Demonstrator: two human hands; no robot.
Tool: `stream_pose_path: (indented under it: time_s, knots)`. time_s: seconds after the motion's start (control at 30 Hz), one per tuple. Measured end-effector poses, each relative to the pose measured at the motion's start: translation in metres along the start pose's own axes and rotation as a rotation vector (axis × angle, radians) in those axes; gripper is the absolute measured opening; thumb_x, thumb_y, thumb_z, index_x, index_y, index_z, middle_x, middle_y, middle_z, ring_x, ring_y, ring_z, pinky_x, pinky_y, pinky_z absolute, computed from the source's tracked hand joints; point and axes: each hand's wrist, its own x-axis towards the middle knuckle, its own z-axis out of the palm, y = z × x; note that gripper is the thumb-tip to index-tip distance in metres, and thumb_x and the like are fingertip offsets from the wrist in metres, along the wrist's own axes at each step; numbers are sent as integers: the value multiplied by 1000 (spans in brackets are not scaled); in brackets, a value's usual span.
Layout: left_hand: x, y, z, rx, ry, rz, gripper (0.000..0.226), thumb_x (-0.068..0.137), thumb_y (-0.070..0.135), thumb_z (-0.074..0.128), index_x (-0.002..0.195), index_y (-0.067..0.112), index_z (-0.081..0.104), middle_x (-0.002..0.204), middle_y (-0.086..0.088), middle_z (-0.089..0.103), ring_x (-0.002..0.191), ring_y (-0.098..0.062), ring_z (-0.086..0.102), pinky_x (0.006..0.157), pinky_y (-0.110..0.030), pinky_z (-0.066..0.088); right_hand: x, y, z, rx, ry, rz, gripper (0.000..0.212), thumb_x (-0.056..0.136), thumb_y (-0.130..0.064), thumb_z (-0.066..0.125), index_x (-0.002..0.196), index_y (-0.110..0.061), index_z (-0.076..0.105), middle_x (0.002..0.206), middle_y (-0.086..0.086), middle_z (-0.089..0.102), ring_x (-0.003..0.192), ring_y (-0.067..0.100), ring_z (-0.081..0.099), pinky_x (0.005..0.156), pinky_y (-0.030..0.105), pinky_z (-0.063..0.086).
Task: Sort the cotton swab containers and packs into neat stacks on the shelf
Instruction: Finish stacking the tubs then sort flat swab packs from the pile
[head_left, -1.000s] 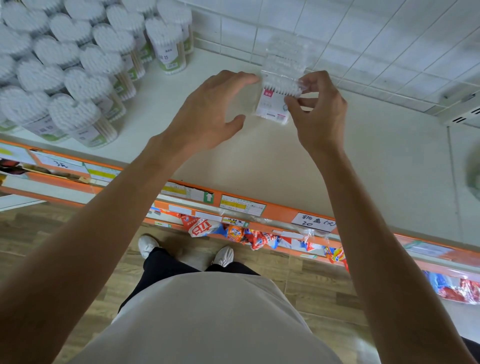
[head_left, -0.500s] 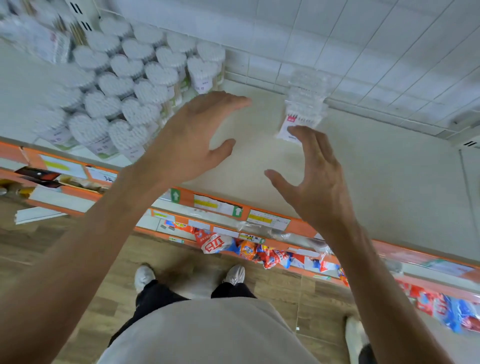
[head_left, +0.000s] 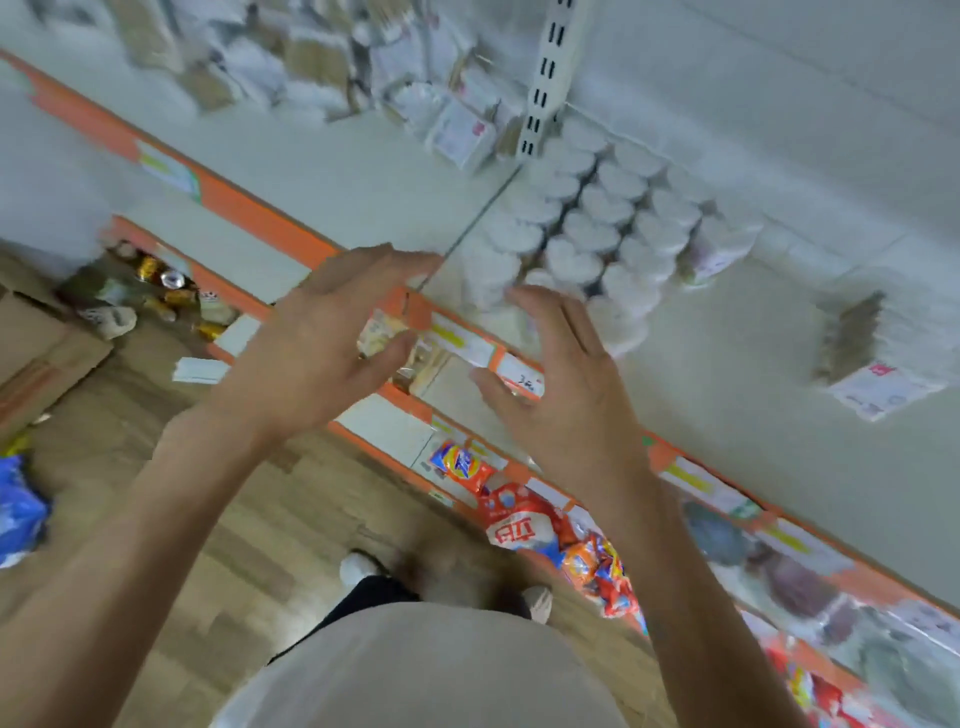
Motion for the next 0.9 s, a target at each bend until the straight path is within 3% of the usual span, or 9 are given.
stream_pose_path:
  time_s: [0.1, 0.27, 0.47, 0.57, 0.63, 0.73, 0.8, 0.9]
  knots:
    - [-44, -56, -36, 45, 49, -125, 58, 91, 29, 58, 147, 21, 45, 140, -3, 54, 134, -25, 46, 107, -35, 41, 22, -50, 58, 48, -78, -85, 58, 83, -22, 76, 136, -13, 52, 132, 1, 53, 123, 13, 50, 102, 10, 32]
    - [-113, -115, -81, 124, 88, -287, 60, 92, 39, 52, 149, 22, 45, 143, -7, 52, 134, -26, 47, 110, -38, 41, 53, -105, 135, 126, -212, -165, 60, 84, -22, 76, 138, -17, 50, 134, -3, 51, 123, 14, 51, 97, 22, 39]
    - [-142, -166, -108, 151, 94, -382, 66, 88, 36, 60, 150, 22, 44, 146, -9, 49, 132, -28, 49, 108, -46, 43, 105, -142, 193, 109, -363, -245, 61, 87, -24, 74, 140, -20, 46, 137, -5, 49, 128, 10, 46, 93, 11, 31]
    - [-140, -188, -112, 144, 40, -448, 76, 83, 51, 57, 153, 31, 36, 152, -8, 42, 140, -27, 41, 108, -49, 42, 131, -146, 219, 73, -417, -227, 65, 90, -32, 70, 146, -24, 39, 149, -5, 41, 139, 11, 39, 107, 26, 37]
    - [-134, -204, -114, 174, -88, -505, 90, 75, 68, 55, 155, 45, 20, 162, -3, 26, 150, -26, 25, 116, -50, 31, 148, -144, 234, -14, -513, -173, 73, 92, -40, 67, 154, -29, 29, 163, -2, 21, 151, 16, 19, 118, 41, 31]
    - [-114, -234, -119, 200, -239, -577, 101, 68, 88, 42, 152, 56, -3, 168, 7, -3, 155, -18, -6, 120, -39, -3, 177, -142, 252, -159, -616, -120, 88, 92, -52, 63, 159, -36, 9, 168, -3, -12, 154, 21, -15, 125, 49, 7]
    - [-92, -259, -126, 218, -255, -579, 98, 70, 93, 34, 151, 58, -7, 167, 7, -9, 154, -19, -11, 121, -40, -6, 199, -145, 263, -174, -573, -119, 90, 92, -55, 62, 159, -38, 4, 166, -4, -20, 152, 21, -21, 125, 47, -3]
    - [-54, -295, -139, 228, -296, -559, 86, 75, 92, 20, 149, 60, -9, 167, 4, -9, 154, -20, -14, 123, -45, -8, 230, -148, 273, -175, -568, -38, 90, 93, -49, 62, 159, -41, 1, 166, -6, -23, 152, 20, -22, 125, 49, -5]
